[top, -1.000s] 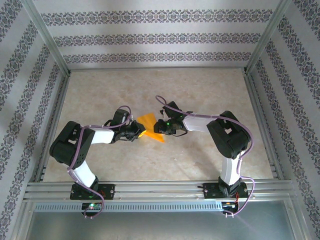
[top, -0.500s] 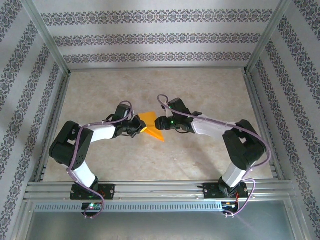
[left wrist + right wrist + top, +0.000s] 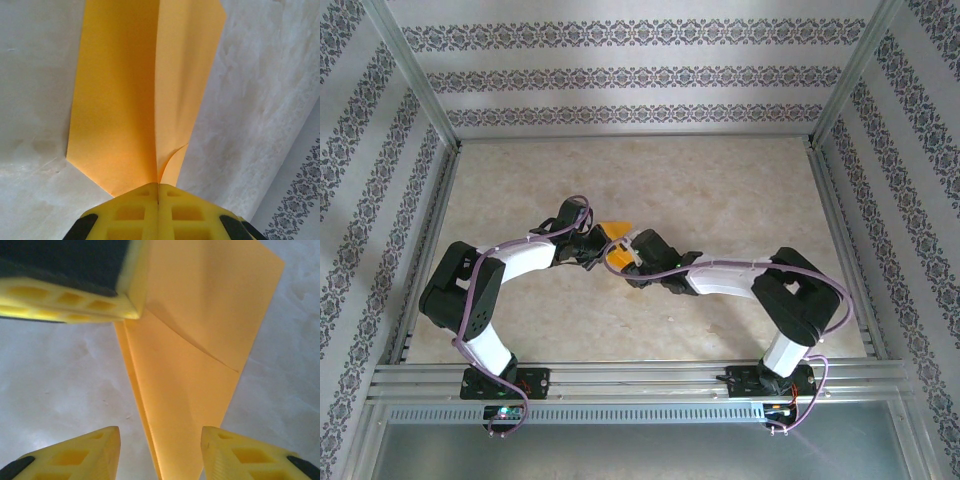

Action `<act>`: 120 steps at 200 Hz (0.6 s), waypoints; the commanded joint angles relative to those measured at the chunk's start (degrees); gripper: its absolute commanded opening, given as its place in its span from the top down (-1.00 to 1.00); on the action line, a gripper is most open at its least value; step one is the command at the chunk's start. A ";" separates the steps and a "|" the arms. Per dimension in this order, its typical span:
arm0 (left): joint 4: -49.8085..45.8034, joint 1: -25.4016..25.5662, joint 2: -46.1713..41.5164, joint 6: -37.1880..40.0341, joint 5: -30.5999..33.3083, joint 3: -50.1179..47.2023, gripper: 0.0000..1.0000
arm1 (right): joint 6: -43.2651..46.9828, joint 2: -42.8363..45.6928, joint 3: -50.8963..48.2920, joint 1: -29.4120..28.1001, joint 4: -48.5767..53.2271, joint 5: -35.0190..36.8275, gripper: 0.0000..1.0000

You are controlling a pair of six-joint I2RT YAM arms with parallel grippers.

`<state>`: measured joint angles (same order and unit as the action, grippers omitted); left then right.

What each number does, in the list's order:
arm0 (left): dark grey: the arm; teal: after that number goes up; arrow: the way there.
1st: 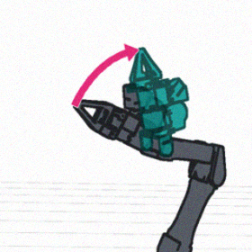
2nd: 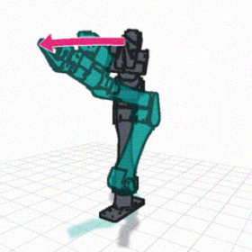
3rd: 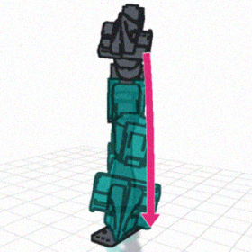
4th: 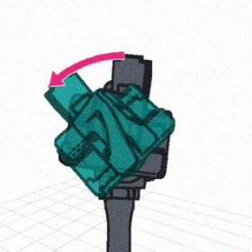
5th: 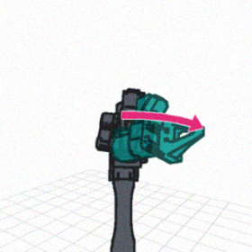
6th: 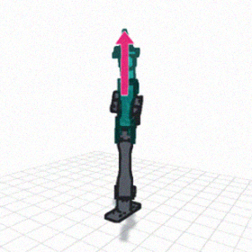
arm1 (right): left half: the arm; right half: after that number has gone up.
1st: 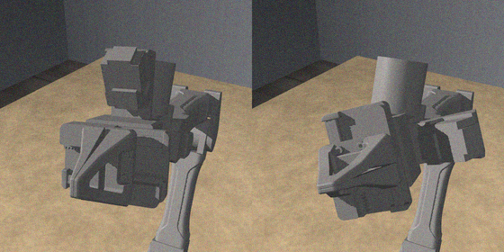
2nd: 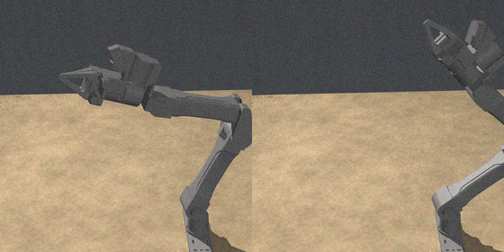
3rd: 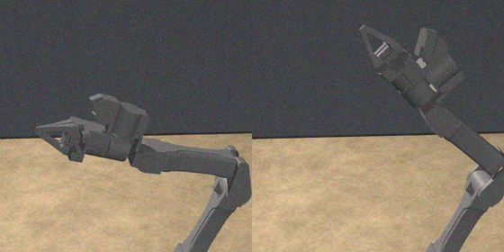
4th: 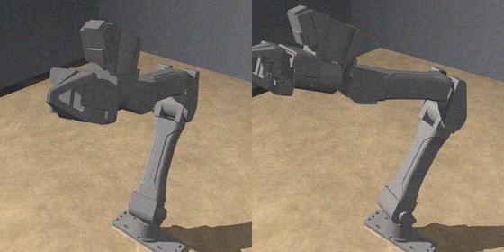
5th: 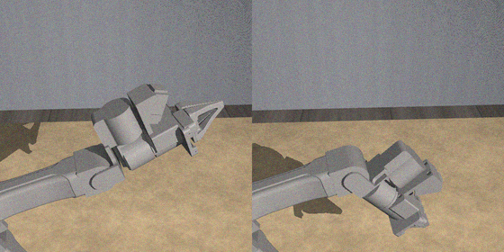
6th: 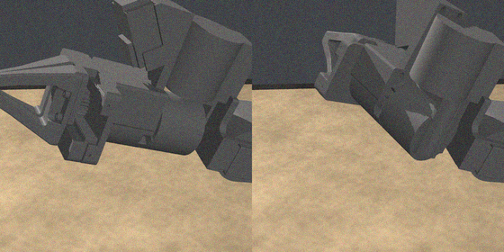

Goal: Fold a paper plane with a square sheet of paper (pick it up from the middle)
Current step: Fourth fold the wing at the center of the table.

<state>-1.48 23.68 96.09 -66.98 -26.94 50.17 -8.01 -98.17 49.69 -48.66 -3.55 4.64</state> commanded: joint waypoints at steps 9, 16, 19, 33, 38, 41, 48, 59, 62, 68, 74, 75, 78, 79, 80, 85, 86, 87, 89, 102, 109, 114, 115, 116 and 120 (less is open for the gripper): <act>-3.66 0.74 -0.64 -2.39 0.92 1.68 0.97 | 2.05 -2.04 -0.03 -0.53 -3.56 5.20 0.09; -3.67 0.75 -0.64 -2.57 0.93 1.69 0.97 | 2.25 -2.40 -0.09 -0.54 -3.89 5.20 0.10; -3.60 0.74 -0.64 -2.54 0.85 1.69 0.98 | 2.29 -2.58 -0.11 -0.55 -4.01 5.14 0.11; -3.47 0.75 -0.56 -2.81 0.84 1.76 0.98 | 2.47 -3.22 -0.25 -0.64 -4.65 5.03 0.13; -3.43 0.71 -0.56 -2.81 0.88 1.78 0.97 | 2.55 -3.40 -0.30 -0.63 -4.79 5.03 0.14; -3.39 0.70 -0.56 -2.89 0.93 1.78 0.97 | 2.56 -3.55 -0.30 -0.64 -4.80 5.07 0.15; -3.44 0.74 -0.56 -2.99 0.97 1.86 0.97 | 2.64 -3.77 -0.30 -0.62 -4.86 5.13 0.16; -3.39 0.75 -0.56 -3.13 1.02 1.79 0.97 | 2.87 -4.08 -0.30 -0.64 -4.89 5.11 0.20; -3.41 0.71 -0.56 -3.14 1.01 1.79 0.97 | 2.90 -4.13 -0.34 -0.64 -4.91 5.19 0.21; -3.37 0.73 -0.56 -3.21 1.07 1.84 0.97 | 2.91 -4.22 -0.43 -0.65 -5.02 5.28 0.22; -3.38 0.75 -0.56 -3.22 1.03 1.94 0.97 | 2.97 -4.22 -0.55 -0.65 -5.20 5.37 0.23; -3.41 0.75 -0.56 -3.23 1.02 1.95 0.97 | 2.98 -4.22 -0.56 -0.60 -5.22 5.42 0.24; -3.44 0.75 -0.57 -3.20 1.01 2.00 0.97 | 3.00 -4.22 -0.64 -0.66 -5.29 5.38 0.25; -3.40 0.75 -0.56 -3.22 1.06 2.02 0.97 | 3.00 -4.22 -0.64 -0.69 -5.31 5.38 0.25; -3.42 0.75 -0.56 -3.23 1.03 2.03 0.97 | 3.00 -4.22 -0.69 -0.71 -5.32 5.38 0.25; -3.50 0.69 -0.56 -3.18 1.08 2.03 0.97 | 3.00 -4.22 -0.74 -0.63 -5.41 5.37 0.27; -3.52 0.72 -0.56 -3.21 1.13 2.03 0.97 | 3.00 -4.22 -0.74 -0.64 -5.41 5.37 0.28; -3.53 0.74 -0.56 -3.23 1.16 1.99 0.97 | 3.00 -4.22 -0.74 -0.64 -5.41 5.42 0.28; -3.53 0.75 -0.56 -3.20 1.14 2.00 0.97 | 3.00 -4.22 -0.74 -0.64 -5.41 5.41 0.29; -3.70 0.69 -0.51 -3.15 1.27 2.13 0.97 | 3.00 -4.22 -0.89 -0.64 -5.48 5.27 0.34; -3.67 0.74 -0.45 -3.08 1.21 2.21 0.97 | 3.01 -4.14 -0.99 -0.69 -5.53 5.05 0.35; -3.63 0.73 -0.40 -3.08 1.20 2.20 0.97 | 3.00 -4.13 -1.13 -0.64 -5.67 5.02 0.37; -3.67 0.70 -0.44 -3.12 1.28 2.21 0.96 | 3.00 -4.13 -1.15 -0.64 -5.67 5.02 0.38; -3.69 0.68 -0.41 -3.09 1.28 2.21 0.96 | 3.00 -4.13 -1.16 -0.64 -5.67 5.02 0.38; -3.69 0.70 -0.38 -3.03 1.27 2.25 0.96 | 3.00 -4.13 -1.18 -0.64 -5.68 4.98 0.40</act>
<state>-2.81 23.68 96.09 -68.47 -26.70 51.18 -5.58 -101.73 49.30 -48.90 -7.79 8.38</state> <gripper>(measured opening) 0.046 0.319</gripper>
